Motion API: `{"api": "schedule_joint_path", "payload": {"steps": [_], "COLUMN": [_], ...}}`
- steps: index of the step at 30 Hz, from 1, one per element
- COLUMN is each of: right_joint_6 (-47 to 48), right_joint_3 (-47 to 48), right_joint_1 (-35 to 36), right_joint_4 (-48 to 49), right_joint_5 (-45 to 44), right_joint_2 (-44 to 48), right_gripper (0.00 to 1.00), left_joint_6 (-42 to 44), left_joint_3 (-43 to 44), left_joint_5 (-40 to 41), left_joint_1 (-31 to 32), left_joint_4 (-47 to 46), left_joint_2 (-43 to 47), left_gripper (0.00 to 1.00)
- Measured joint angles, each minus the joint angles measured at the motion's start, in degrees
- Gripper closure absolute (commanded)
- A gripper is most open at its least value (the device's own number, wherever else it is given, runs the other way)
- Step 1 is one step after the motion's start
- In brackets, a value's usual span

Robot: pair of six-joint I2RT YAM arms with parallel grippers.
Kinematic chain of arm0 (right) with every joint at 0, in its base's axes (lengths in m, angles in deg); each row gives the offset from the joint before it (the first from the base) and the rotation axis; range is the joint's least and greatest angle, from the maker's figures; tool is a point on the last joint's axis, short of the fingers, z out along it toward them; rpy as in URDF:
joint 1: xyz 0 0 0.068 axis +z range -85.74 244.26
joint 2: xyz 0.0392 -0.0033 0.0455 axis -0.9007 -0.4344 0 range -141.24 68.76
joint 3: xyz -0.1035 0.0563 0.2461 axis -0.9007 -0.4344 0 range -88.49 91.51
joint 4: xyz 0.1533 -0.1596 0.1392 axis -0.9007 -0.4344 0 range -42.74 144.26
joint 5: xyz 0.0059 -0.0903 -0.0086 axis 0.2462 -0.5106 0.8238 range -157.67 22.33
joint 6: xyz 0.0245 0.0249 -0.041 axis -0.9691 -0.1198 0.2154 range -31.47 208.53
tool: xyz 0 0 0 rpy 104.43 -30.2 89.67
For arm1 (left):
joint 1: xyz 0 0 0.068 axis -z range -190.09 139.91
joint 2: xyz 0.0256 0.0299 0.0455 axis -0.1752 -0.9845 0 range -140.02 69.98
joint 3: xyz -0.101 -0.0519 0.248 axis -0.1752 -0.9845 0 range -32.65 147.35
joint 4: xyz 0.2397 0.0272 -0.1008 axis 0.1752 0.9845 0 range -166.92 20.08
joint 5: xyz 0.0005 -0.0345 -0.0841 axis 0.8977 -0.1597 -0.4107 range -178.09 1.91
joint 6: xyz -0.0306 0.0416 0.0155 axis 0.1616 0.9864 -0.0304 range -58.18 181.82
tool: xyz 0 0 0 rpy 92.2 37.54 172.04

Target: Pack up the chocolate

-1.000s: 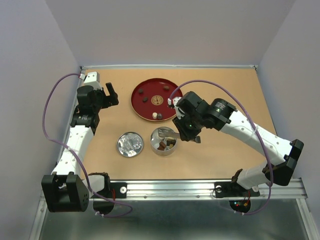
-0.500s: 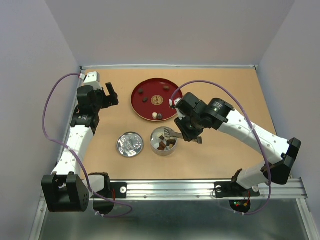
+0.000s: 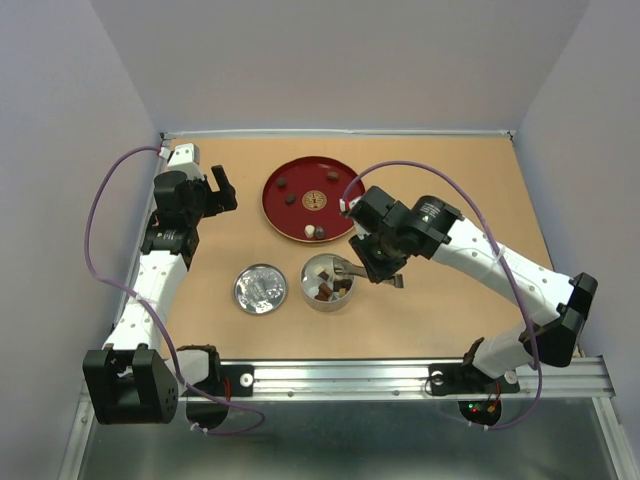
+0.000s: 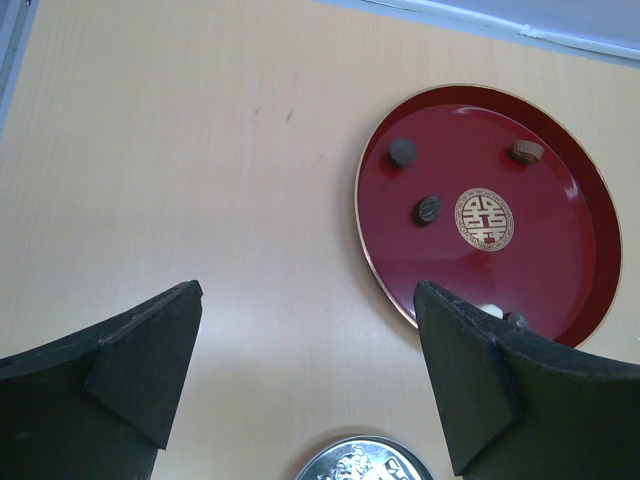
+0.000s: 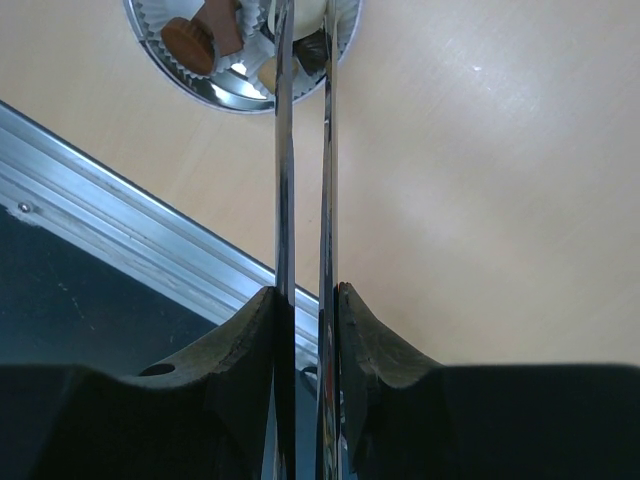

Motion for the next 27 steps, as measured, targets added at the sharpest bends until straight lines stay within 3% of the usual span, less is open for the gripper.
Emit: {"api": "schedule_joint_path", "payload": {"steps": [7,18,27], "right_joint_6": [-0.5,-0.4,0.6], "right_joint_3": [0.0,0.5,11.5], "right_joint_1": [0.0,0.0,0.0], "right_joint_4": [-0.1,-1.0,-2.5], "right_joint_5": [-1.5,-2.4,-3.3], "right_joint_2": [-1.0,-1.3,-4.5], "right_gripper": [0.55,0.58,0.6], "left_joint_6": [0.0,0.0,0.0], "left_joint_3": [0.0,0.0,0.0], "left_joint_5": [0.0,0.0,0.0], "left_joint_1": [0.0,0.0,0.0], "left_joint_4": [0.0,0.0,0.2], "left_joint_2": [0.0,0.0,0.0], "left_gripper": [0.01,0.01,0.01]}}
